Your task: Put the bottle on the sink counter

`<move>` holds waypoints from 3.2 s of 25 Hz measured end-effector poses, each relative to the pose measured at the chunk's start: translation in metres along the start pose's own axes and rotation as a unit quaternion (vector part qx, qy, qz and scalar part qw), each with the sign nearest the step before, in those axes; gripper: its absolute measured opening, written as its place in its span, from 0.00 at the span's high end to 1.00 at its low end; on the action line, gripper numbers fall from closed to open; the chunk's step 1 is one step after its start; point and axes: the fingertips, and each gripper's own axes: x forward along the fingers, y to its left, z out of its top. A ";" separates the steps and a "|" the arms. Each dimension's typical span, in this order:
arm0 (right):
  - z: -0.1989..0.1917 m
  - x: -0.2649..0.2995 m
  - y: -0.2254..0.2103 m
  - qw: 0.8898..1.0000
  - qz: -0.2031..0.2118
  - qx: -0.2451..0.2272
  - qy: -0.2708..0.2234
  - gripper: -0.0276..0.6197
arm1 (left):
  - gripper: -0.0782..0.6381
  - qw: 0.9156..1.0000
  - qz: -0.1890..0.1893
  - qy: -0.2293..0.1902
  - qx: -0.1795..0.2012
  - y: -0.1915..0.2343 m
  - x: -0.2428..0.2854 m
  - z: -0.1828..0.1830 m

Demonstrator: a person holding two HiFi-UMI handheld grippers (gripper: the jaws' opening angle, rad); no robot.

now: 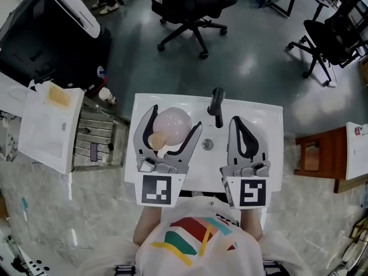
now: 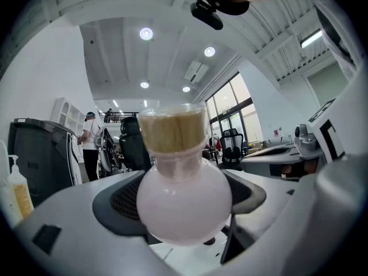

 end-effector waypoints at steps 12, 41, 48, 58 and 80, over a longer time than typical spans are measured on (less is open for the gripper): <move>-0.008 0.004 0.015 1.000 0.029 -0.002 0.010 0.94 | 0.33 0.997 0.070 0.042 0.016 0.050 0.006 -0.032; -0.099 0.037 0.062 0.985 0.106 0.022 0.135 0.94 | 0.33 0.971 0.161 0.175 -0.014 0.166 0.057 -0.217; -0.117 0.050 0.078 0.979 0.129 0.036 0.154 0.94 | 0.33 0.964 0.171 0.201 -0.027 0.179 0.063 -0.250; -0.132 0.059 0.094 0.973 0.147 0.039 0.174 0.94 | 0.33 0.950 0.182 0.250 -0.051 0.189 0.065 -0.292; -0.141 0.071 0.120 0.963 0.179 0.070 0.189 0.94 | 0.33 0.929 0.177 0.320 -0.048 0.193 0.064 -0.331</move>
